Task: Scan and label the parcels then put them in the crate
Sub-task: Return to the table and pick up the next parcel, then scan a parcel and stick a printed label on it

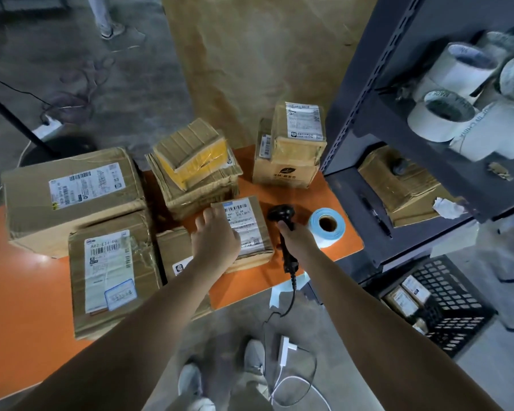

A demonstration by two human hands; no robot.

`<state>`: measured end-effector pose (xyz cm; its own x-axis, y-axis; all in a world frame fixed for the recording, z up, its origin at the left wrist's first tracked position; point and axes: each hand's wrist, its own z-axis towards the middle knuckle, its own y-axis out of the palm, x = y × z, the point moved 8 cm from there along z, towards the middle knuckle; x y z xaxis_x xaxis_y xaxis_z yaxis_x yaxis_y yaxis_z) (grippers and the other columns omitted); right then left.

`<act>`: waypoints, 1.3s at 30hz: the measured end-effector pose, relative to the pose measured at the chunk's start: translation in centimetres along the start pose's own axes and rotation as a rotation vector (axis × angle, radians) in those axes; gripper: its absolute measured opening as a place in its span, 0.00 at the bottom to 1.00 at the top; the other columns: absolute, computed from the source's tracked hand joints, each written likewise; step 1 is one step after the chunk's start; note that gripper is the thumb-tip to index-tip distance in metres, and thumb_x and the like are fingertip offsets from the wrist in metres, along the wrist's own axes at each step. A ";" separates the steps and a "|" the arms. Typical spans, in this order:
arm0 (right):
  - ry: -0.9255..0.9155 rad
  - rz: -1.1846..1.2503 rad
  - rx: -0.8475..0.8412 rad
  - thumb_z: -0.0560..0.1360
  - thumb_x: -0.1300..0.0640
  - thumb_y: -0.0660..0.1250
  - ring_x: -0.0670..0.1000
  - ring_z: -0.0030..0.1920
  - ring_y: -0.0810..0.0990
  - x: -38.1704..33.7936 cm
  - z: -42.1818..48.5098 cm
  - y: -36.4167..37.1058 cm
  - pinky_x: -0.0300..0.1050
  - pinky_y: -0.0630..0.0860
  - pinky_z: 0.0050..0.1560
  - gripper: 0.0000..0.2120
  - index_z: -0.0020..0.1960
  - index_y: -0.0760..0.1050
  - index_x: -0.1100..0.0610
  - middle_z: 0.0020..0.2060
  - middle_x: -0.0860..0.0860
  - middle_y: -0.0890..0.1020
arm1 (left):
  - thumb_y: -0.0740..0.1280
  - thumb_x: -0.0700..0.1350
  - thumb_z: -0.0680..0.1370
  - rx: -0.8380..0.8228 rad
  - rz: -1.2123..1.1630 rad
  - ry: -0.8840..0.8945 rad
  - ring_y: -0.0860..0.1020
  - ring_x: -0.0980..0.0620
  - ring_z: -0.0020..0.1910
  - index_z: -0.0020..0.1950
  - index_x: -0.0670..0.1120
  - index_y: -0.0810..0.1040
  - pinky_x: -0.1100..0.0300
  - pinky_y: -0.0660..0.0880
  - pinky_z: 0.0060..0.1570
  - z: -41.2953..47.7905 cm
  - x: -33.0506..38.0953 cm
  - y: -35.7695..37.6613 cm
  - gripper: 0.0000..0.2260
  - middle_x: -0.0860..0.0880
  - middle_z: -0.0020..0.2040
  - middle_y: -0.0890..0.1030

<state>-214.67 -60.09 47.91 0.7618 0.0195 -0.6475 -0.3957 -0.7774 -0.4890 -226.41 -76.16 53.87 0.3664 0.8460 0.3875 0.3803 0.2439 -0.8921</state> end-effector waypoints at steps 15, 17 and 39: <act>-0.207 -0.168 0.161 0.83 0.51 0.57 0.57 0.54 0.78 -2.5 -1.2 -3.6 0.43 0.69 0.46 0.16 0.61 0.75 0.62 0.55 0.57 0.80 | 0.63 0.49 0.80 -0.007 -0.047 0.335 0.67 0.41 0.67 0.70 0.44 0.67 0.50 0.68 0.64 -1.0 5.7 0.7 0.20 0.43 0.65 0.71; -0.235 -0.182 0.247 0.82 0.53 0.59 0.58 0.57 0.77 -2.3 -2.0 -5.4 0.45 0.70 0.48 0.15 0.61 0.75 0.61 0.57 0.57 0.79 | 0.64 0.51 0.80 -0.023 -0.058 0.347 0.67 0.42 0.68 0.70 0.45 0.67 0.49 0.69 0.64 -1.1 6.7 0.9 0.21 0.44 0.66 0.70; -0.195 -0.296 0.285 0.81 0.53 0.58 0.56 0.40 0.81 1.3 -2.1 -10.8 0.46 0.70 0.31 0.07 0.45 0.69 0.54 0.40 0.55 0.79 | 0.64 0.48 0.80 -0.297 -0.299 0.261 0.71 0.44 0.65 0.69 0.45 0.68 0.52 0.71 0.63 -1.9 10.7 3.0 0.19 0.43 0.65 0.71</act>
<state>-208.36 -53.06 53.62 0.7633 0.3545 -0.5400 -0.3214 -0.5167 -0.7935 -219.73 -67.24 55.77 0.3903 0.6030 0.6957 0.7131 0.2800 -0.6427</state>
